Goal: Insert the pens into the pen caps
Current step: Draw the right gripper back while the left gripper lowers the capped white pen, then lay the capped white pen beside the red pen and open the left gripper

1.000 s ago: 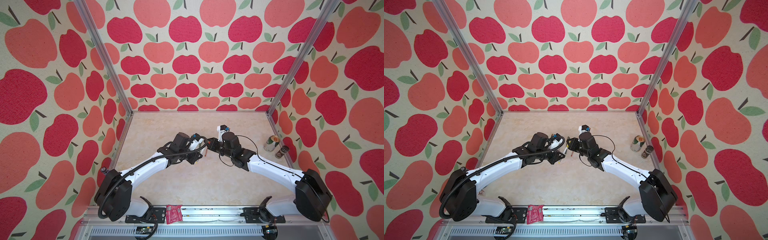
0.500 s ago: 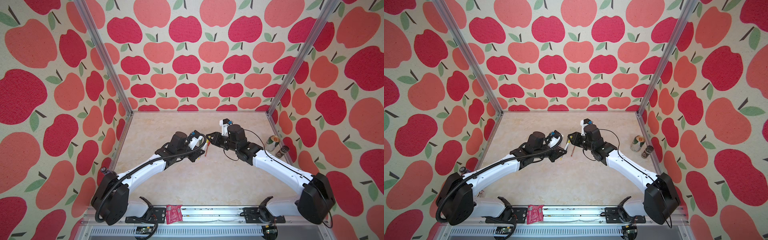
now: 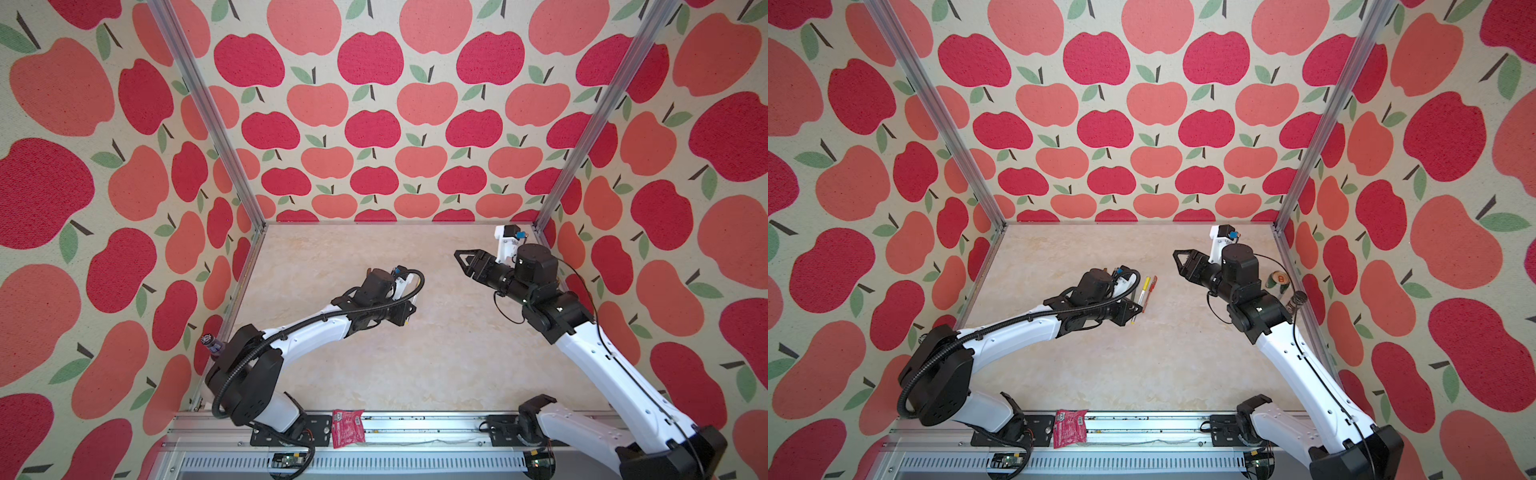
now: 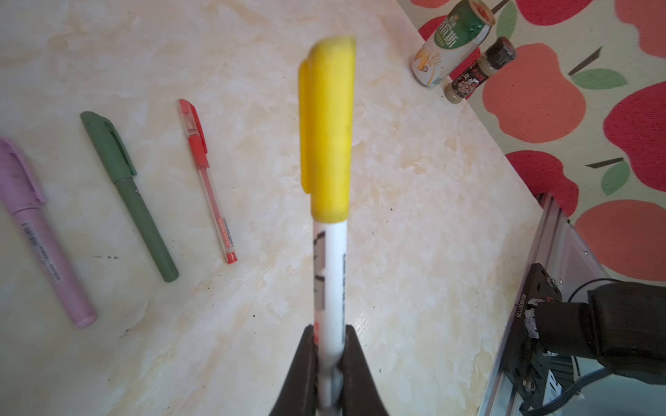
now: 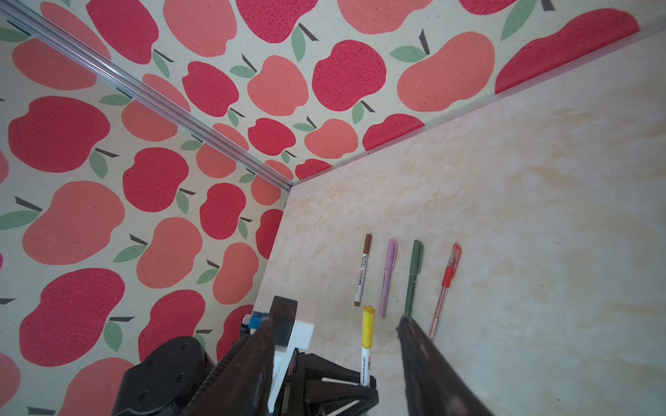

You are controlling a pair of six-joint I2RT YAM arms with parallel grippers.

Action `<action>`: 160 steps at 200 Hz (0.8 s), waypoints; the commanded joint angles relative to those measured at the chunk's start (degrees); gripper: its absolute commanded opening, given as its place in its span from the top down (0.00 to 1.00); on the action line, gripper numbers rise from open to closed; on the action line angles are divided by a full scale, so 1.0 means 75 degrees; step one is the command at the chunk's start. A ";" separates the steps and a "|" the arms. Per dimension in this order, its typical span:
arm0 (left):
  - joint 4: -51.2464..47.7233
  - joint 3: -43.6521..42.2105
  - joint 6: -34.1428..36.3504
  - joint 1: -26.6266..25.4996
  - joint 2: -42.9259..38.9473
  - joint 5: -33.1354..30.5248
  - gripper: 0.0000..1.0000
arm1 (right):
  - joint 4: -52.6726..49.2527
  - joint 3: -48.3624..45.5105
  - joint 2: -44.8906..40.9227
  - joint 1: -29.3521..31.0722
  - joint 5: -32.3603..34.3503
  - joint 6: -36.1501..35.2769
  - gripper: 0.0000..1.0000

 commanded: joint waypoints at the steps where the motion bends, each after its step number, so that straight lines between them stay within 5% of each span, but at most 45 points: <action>1: -0.1056 0.1087 -0.0619 -0.0274 0.0802 -0.0833 0.96 | -0.1075 -0.0370 -0.0186 -0.0119 0.0663 -0.0424 0.42; 66: -0.2553 0.3750 -0.1215 -0.0363 0.3434 -0.1056 0.95 | -0.1200 -0.0901 -0.1065 -0.0429 0.1142 -0.0578 0.41; 160: -0.3882 0.6106 -0.2004 -0.0413 0.5368 -0.1193 0.93 | -0.1143 -0.1365 -0.1689 -0.1059 0.0924 -0.0795 0.41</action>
